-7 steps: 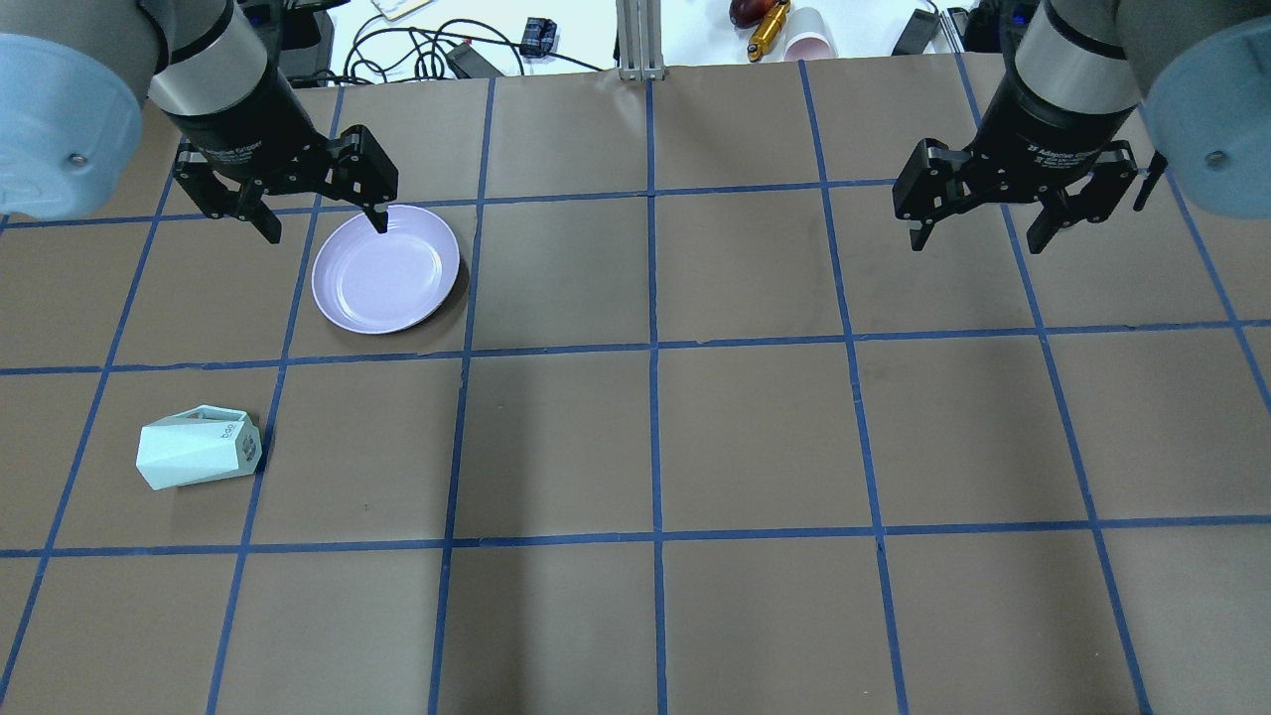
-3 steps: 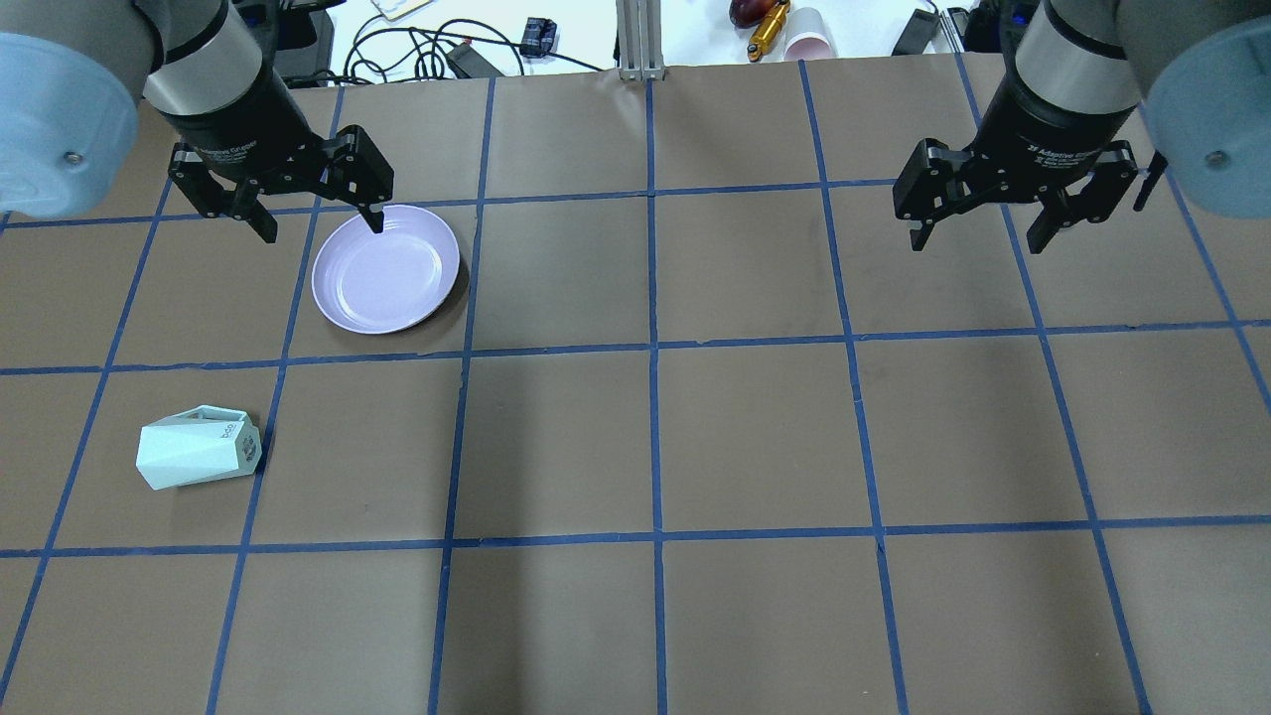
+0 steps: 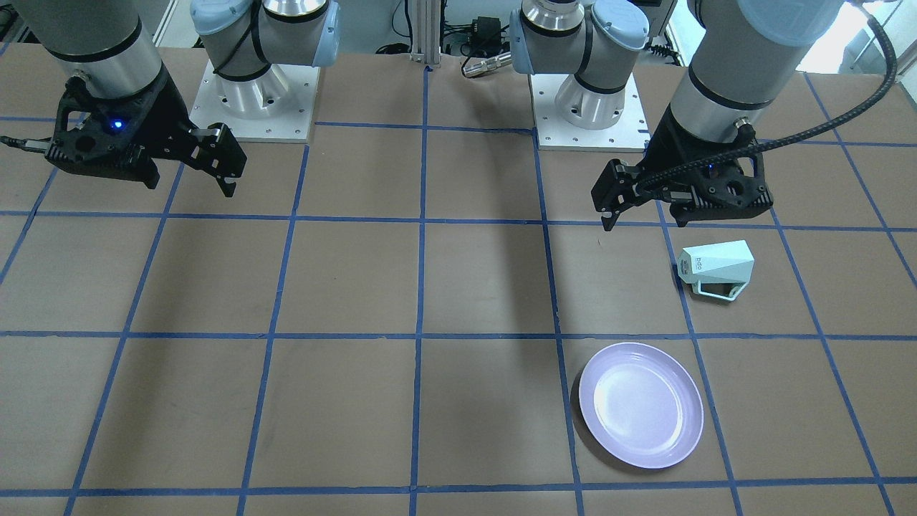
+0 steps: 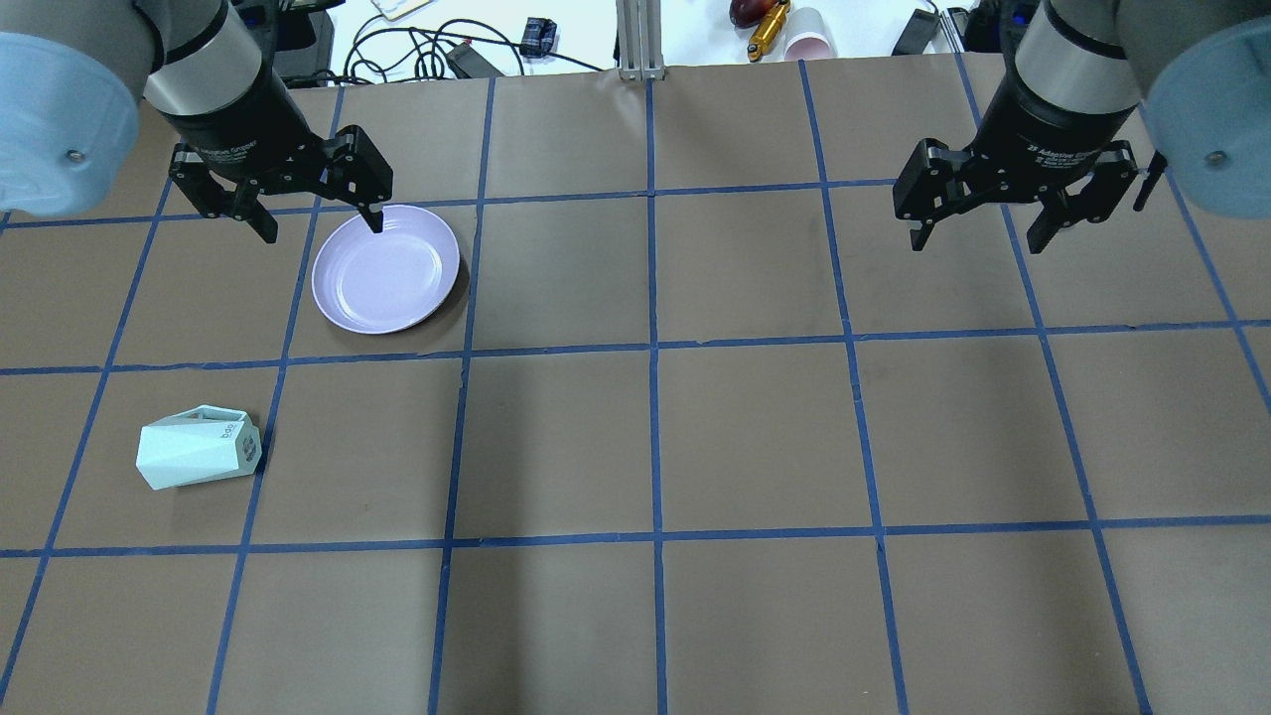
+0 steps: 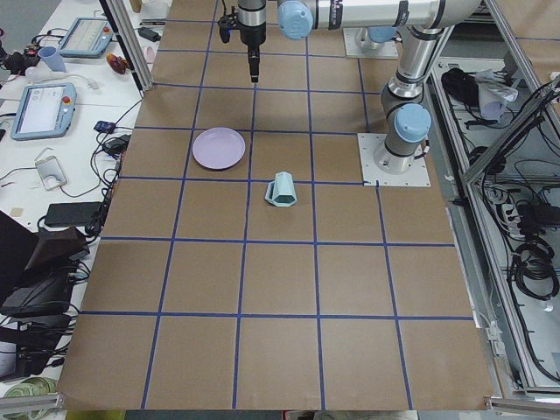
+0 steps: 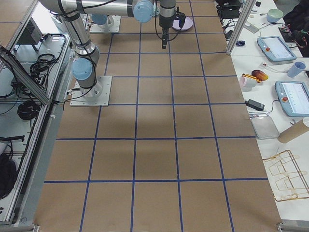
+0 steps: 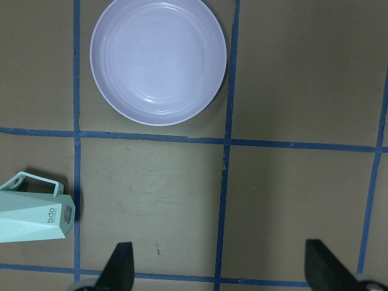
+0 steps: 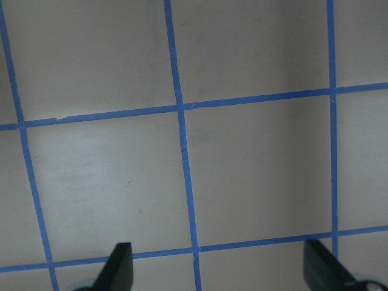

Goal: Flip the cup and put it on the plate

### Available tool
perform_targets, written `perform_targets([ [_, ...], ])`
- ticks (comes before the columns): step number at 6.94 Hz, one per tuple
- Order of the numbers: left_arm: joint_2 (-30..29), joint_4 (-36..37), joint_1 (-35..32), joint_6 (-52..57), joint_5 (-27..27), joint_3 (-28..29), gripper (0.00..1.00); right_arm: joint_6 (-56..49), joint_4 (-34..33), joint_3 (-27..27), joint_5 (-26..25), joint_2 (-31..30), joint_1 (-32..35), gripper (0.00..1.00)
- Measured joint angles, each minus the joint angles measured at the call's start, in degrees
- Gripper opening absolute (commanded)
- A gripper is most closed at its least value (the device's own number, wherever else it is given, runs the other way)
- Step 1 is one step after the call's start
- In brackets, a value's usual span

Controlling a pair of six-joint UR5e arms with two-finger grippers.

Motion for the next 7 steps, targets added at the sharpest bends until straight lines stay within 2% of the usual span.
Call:
perform_targets([
  [7,-0.27,0.18,0.88,0.15,-0.05,0.09,1.0,0.0,0.0,0.0,0.0,0.0,0.0,1.0],
])
